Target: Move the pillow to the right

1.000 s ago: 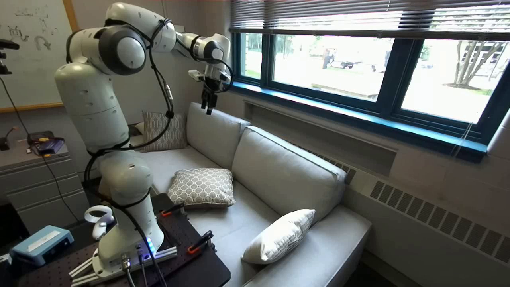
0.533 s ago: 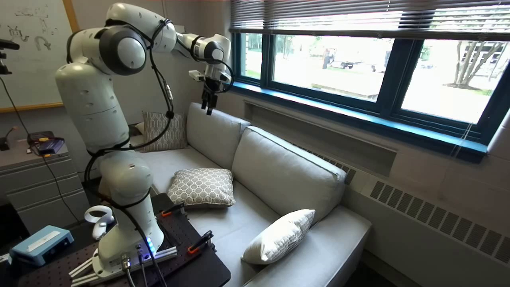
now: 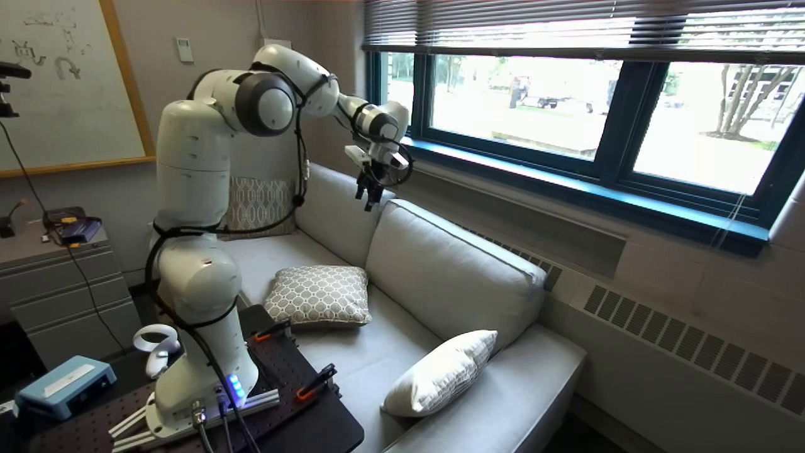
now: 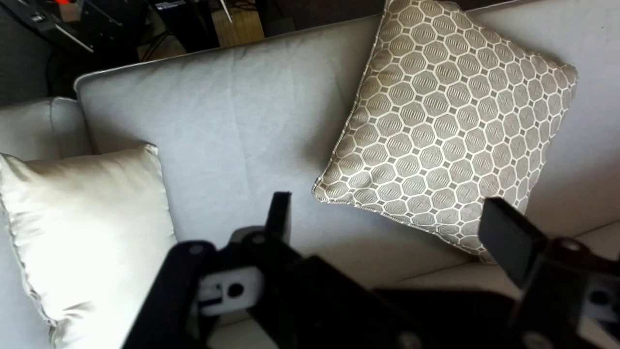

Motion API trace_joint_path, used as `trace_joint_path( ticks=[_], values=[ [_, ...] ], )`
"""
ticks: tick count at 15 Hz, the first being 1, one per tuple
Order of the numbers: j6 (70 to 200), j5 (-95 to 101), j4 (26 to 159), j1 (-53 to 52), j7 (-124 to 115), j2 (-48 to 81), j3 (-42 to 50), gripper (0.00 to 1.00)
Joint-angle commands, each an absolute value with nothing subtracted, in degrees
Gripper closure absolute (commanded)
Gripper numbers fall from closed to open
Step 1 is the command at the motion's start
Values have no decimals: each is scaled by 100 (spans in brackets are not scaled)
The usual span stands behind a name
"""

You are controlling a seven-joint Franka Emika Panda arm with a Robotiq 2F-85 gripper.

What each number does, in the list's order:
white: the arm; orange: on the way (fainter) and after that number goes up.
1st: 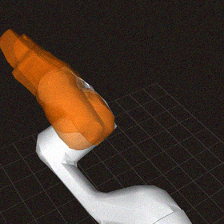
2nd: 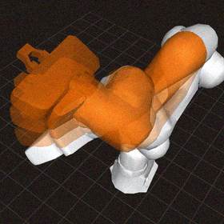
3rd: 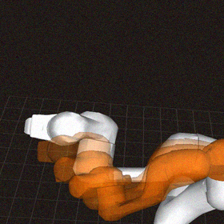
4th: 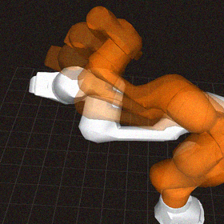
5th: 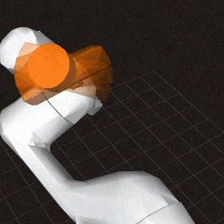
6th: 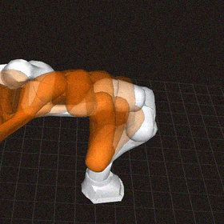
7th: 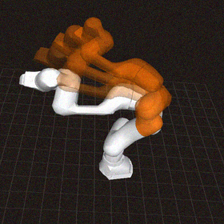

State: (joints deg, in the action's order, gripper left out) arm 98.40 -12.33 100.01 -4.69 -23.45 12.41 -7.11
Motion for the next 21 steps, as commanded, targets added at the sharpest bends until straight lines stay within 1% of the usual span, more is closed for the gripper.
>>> trace_joint_path(
  ticks=[1, 6, 9, 13, 21],
  values=[
    [9835, -1766, 8975, -303, -1845, 2604, -465, 0],
    [9699, -2420, 7795, -38, -1549, 4459, -442, 0],
    [9538, -2563, 7179, -69, -1654, 5378, -520, 0],
    [9383, -2497, 6911, -262, -2050, 5861, -482, 0],
    [10032, -2810, 6527, -377, -3961, 6388, -277, 0]
  ],
)
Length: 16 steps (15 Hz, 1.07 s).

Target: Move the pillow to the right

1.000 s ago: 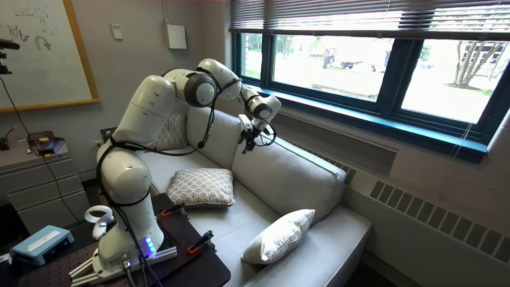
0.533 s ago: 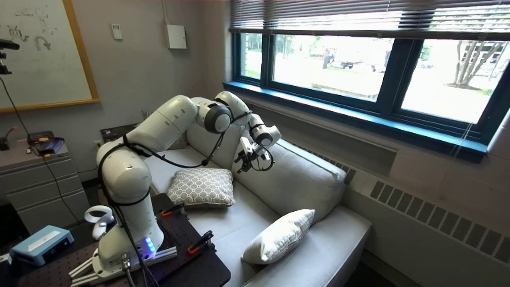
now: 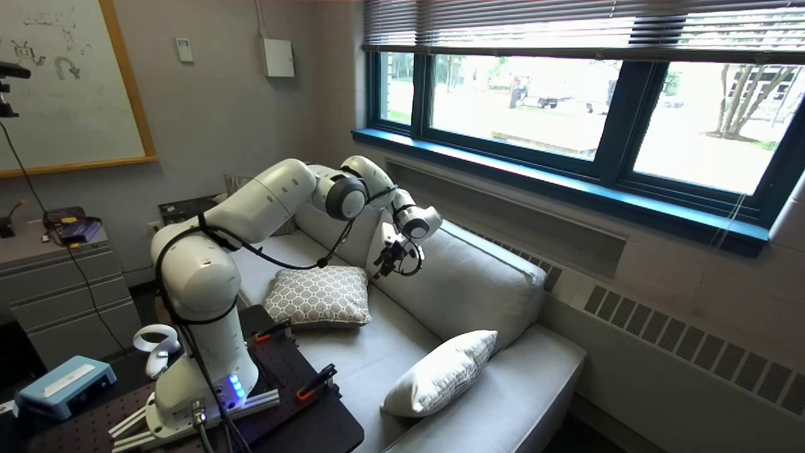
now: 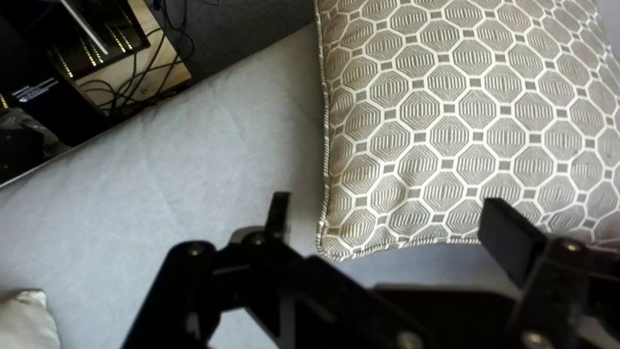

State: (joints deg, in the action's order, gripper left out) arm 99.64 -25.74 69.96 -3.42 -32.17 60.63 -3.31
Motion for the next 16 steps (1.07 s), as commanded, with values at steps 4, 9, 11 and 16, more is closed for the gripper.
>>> trace_joint_path(
  ticks=[4, 9, 11, 16],
  values=[
    [10822, -2795, 5657, -485, -4507, 6950, -324, 0],
    [11803, -2370, 4595, -667, -4825, 7926, -11, 0],
    [12032, -2172, 4674, -525, -4978, 8071, -12, 0],
    [12196, -2251, 4474, -282, -5208, 8438, -264, 0]
  ],
)
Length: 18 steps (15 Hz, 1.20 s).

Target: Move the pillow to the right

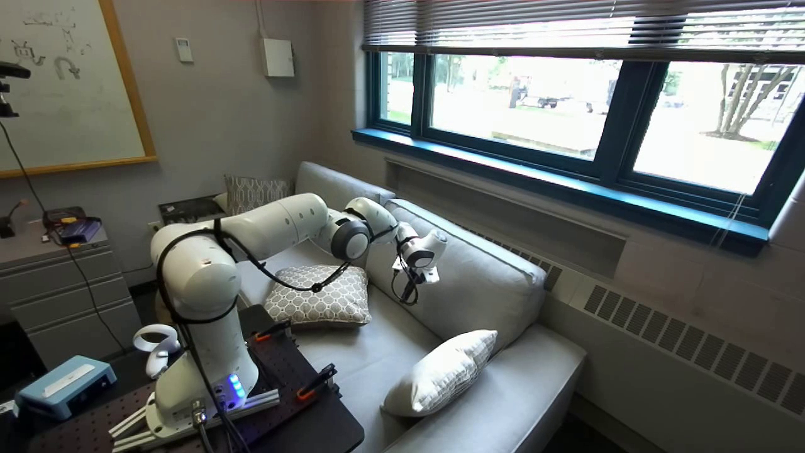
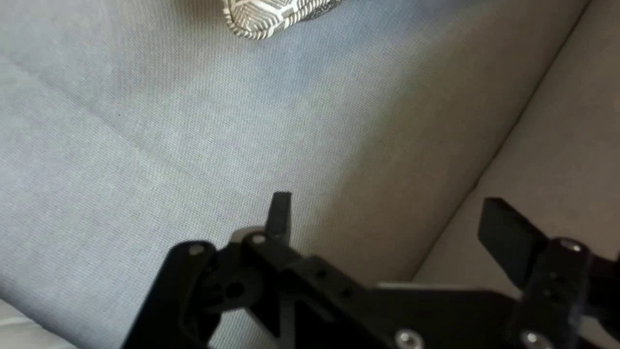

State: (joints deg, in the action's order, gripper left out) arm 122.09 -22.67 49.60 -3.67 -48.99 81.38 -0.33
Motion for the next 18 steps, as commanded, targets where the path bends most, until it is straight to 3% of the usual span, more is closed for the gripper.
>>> trace_joint_path(
  ticks=[1, 5, 18],
  values=[
    [12237, -2292, 4376, -282, -5220, 8516, -365, 0],
    [12174, -2420, 4465, -269, -4995, 8437, -806, 0],
    [12516, -2475, 5218, -241, -4650, 8399, -890, 0]
  ],
)
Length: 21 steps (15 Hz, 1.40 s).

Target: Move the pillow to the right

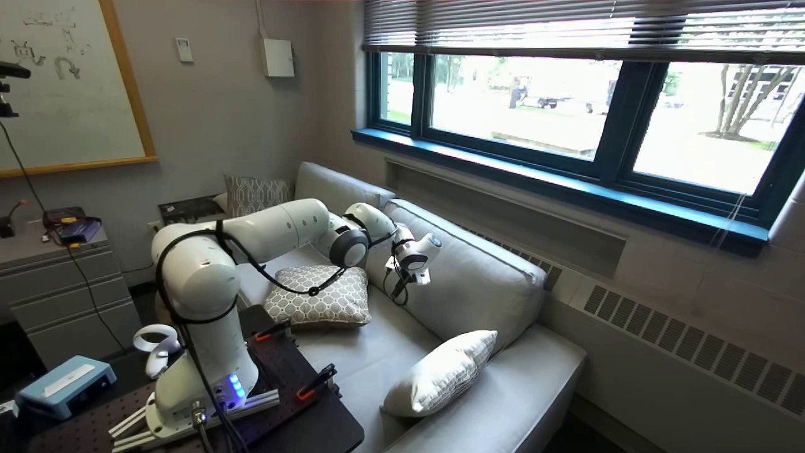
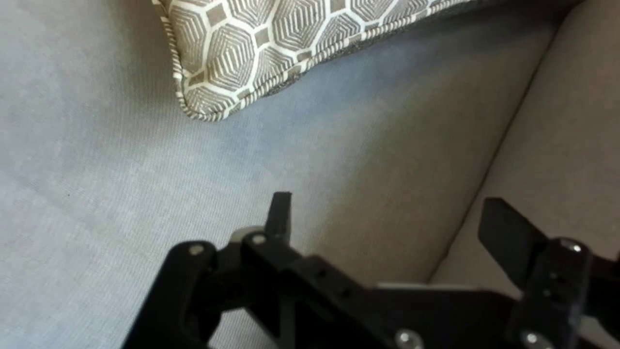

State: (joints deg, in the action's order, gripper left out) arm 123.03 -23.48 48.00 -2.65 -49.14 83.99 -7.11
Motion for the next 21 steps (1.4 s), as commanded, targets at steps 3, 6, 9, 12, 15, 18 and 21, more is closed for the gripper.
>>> trace_joint_path(
  ticks=[3, 6, 9, 12, 15, 18, 21],
  values=[
    [12718, -2598, 5766, -284, -4470, 8436, -969, 0],
    [13017, -2748, 6234, -336, -4370, 8469, -989, 0],
    [13661, -3001, 6650, -333, -4352, 8490, -1054, 0],
    [14329, -3361, 7066, -209, -4194, 8499, -1262, 0],
    [14965, -3764, 7334, -167, -4028, 8504, -1383, 0],
    [15220, -4108, 7433, -133, -3843, 8504, -1503, 0],
    [15007, -5068, 7382, -310, -3253, 8503, -1374, 0]
  ],
)
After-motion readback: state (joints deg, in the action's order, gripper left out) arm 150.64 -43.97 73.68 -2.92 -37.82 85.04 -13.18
